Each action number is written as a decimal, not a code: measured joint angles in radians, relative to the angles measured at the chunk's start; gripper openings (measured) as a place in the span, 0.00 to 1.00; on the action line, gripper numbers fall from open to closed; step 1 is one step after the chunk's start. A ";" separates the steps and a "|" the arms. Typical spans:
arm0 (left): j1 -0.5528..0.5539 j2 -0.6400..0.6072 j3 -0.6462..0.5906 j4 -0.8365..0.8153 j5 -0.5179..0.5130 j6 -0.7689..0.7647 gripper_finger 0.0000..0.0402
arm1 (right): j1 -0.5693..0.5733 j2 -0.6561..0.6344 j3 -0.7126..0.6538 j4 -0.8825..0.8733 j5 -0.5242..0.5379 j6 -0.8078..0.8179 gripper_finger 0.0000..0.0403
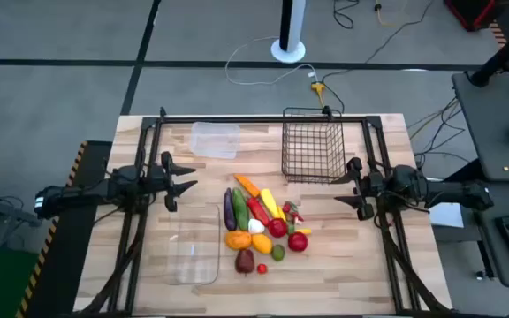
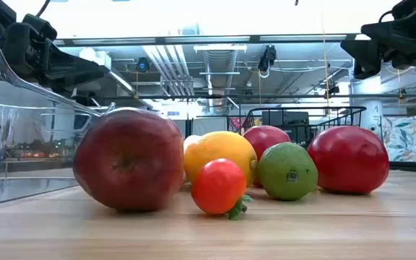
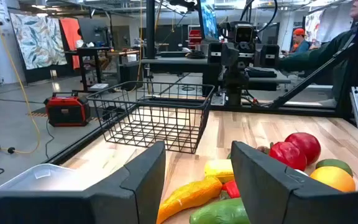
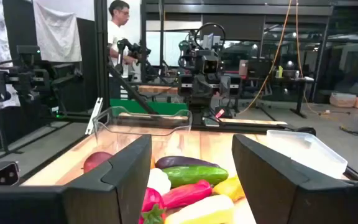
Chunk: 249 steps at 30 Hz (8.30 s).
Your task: Sort produce into baskets
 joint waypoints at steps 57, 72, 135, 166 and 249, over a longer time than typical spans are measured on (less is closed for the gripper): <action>0.000 0.000 0.000 0.000 0.000 0.000 0.41 | 0.000 0.000 0.000 0.000 0.000 0.000 0.54; 0.000 0.000 0.000 0.000 0.000 0.000 0.41 | 0.000 0.000 0.000 0.000 0.000 0.000 0.54; -0.063 0.747 0.591 -0.266 -0.101 -0.506 0.41 | 0.000 0.218 0.405 -0.466 0.325 0.518 0.54; -0.148 1.520 1.131 -0.614 -0.068 -0.232 0.41 | 0.000 0.438 0.557 -0.537 0.340 0.473 0.54; -0.067 1.622 1.197 -0.569 -0.083 0.222 0.41 | 0.000 0.459 0.555 -0.540 0.306 0.426 0.54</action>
